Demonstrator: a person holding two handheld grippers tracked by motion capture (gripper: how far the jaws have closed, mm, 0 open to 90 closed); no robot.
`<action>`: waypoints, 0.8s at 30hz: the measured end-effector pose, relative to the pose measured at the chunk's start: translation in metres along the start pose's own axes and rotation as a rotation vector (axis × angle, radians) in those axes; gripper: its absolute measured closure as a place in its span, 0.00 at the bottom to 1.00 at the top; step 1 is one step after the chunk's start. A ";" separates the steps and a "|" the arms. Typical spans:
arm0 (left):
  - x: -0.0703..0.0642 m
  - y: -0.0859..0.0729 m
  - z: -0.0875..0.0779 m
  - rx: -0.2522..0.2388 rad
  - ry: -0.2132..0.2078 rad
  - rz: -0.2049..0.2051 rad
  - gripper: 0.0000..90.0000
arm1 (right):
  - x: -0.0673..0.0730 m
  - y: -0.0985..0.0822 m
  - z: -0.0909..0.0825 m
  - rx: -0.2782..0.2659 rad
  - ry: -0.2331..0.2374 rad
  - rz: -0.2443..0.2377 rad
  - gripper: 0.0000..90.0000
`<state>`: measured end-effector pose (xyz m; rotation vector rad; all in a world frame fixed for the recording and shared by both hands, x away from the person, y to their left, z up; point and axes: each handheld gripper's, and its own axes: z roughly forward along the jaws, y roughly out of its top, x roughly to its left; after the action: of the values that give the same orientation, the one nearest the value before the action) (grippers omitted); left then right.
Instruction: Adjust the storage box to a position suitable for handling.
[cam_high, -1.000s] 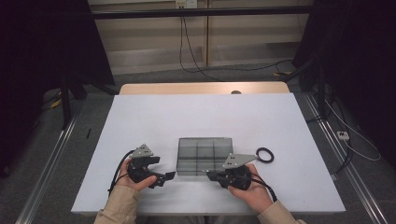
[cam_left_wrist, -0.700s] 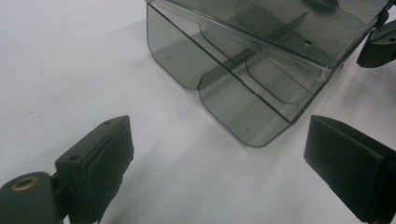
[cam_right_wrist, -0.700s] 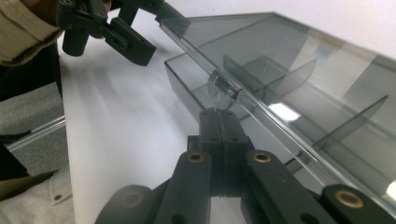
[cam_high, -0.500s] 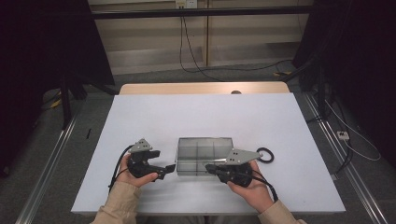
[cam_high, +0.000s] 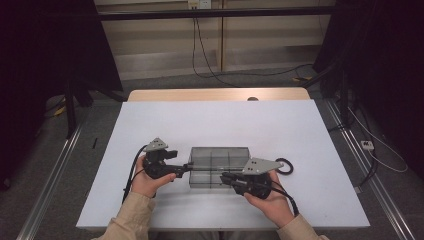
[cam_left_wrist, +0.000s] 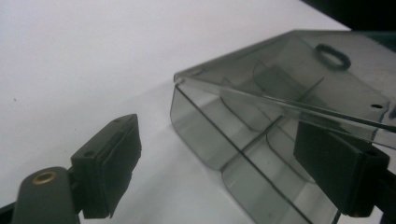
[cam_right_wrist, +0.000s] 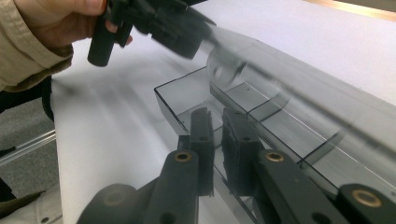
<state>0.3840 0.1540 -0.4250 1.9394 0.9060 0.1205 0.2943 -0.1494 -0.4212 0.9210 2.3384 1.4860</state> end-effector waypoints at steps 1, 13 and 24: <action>0.001 0.001 0.000 -0.001 0.004 0.003 0.18 | 0.000 0.000 -0.001 0.008 -0.010 -0.002 0.87; 0.001 0.015 0.003 -0.027 0.000 0.007 0.26 | -0.037 -0.014 -0.028 -0.004 -0.269 0.114 0.50; 0.001 0.023 0.009 -0.037 -0.002 0.028 0.32 | -0.063 -0.005 -0.025 -0.067 -0.326 0.081 0.49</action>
<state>0.4011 0.1417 -0.4118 1.9186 0.8698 0.1508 0.3292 -0.2080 -0.4223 1.1548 2.0288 1.3179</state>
